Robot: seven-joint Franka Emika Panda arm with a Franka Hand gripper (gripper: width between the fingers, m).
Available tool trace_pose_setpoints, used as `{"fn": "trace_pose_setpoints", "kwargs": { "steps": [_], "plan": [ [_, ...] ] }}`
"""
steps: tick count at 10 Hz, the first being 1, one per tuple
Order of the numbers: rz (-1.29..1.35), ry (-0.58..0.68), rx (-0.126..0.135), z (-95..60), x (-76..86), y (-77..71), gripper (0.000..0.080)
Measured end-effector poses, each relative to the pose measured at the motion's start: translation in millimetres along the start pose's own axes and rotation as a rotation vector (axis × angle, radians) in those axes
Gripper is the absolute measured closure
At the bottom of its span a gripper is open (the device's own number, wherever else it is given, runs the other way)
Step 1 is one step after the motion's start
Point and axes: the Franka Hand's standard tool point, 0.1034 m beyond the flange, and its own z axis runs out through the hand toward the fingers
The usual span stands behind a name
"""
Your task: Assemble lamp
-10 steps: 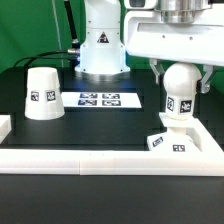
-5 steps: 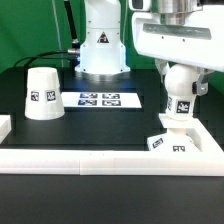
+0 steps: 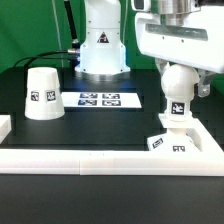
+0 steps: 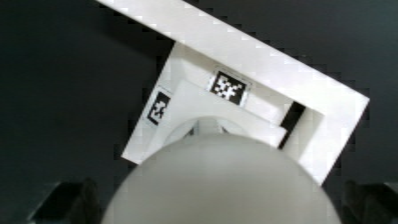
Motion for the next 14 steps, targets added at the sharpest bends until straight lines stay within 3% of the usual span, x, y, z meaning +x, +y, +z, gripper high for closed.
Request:
{"fn": "trace_pose_setpoints", "kwargs": {
  "steps": [7,14],
  "plan": [
    [-0.585,-0.003,-0.01,0.9,-4.1,-0.5,0.0101],
    [-1.329,0.014,-0.056,1.9,-0.5,0.8,0.0101]
  ]
}}
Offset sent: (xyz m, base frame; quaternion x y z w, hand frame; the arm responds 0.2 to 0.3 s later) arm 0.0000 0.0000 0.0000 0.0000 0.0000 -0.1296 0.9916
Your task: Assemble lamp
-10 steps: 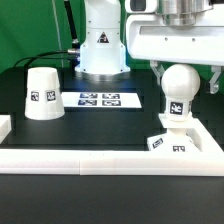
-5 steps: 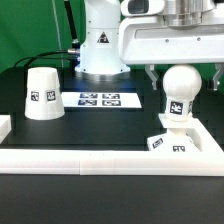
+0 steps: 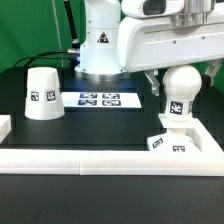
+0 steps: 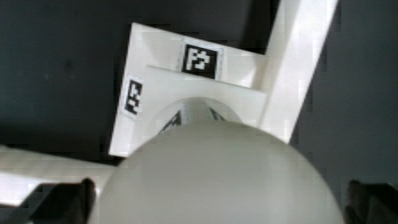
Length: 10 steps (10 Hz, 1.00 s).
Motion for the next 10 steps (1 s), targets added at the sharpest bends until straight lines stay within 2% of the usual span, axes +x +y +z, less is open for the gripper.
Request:
{"fn": "trace_pose_setpoints", "kwargs": {
  "steps": [5,9,10],
  "plan": [
    [-0.374,-0.009,-0.025,-0.9,1.3,1.9,0.0101],
    [-0.563,-0.03,-0.055,-0.6,0.8,5.0,0.0101],
    [-0.582,-0.03,-0.055,-0.5,0.8,5.0,0.0101]
  ]
}}
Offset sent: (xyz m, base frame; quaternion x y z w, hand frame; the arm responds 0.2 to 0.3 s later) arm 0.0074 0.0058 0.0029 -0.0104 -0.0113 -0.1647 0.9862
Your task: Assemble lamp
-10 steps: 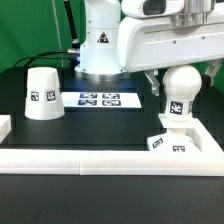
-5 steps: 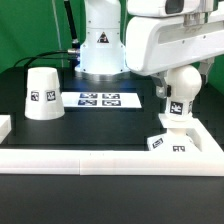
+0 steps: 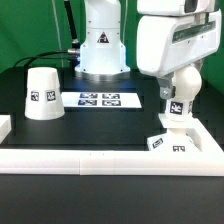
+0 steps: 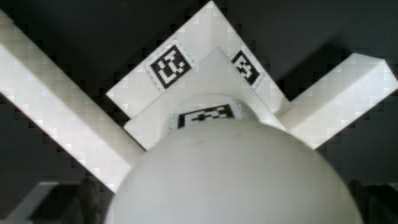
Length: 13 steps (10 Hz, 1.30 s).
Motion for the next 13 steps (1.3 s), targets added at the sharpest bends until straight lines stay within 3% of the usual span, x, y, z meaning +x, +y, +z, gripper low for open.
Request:
{"fn": "trace_pose_setpoints", "kwargs": {
  "steps": [2,3,4,7,13],
  "plan": [
    [-0.092,-0.008,-0.008,0.4,-0.7,0.4,0.0101],
    [-0.093,-0.008,-0.008,0.5,-1.4,1.1,0.0134],
    [-0.092,-0.008,-0.008,0.5,-1.5,1.3,0.0224],
    [-0.065,-0.006,-0.006,0.6,-2.4,1.9,0.0223],
    [0.473,0.008,0.012,0.8,-3.3,3.0,0.0222]
  ]
}}
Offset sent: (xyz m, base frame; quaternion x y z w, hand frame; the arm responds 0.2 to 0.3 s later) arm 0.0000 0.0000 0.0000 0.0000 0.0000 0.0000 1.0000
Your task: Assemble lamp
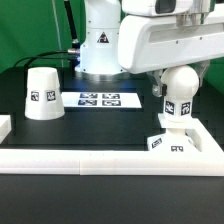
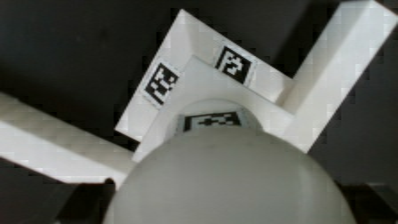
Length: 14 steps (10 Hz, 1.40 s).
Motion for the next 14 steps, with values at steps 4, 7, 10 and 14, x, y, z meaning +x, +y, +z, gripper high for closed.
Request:
{"fn": "trace_pose_setpoints", "kwargs": {
  "steps": [4,7,10,14],
  "plan": [
    [0.249,0.004,0.002,-0.1,0.9,-0.9,0.0222],
    [0.416,0.004,0.003,-0.1,1.1,-1.7,0.0222],
    [0.702,0.03,0.027,1.4,-0.9,-3.2,0.0222],
    [1.038,0.021,0.048,2.4,-1.4,-7.4,0.0222]
  ]
}}
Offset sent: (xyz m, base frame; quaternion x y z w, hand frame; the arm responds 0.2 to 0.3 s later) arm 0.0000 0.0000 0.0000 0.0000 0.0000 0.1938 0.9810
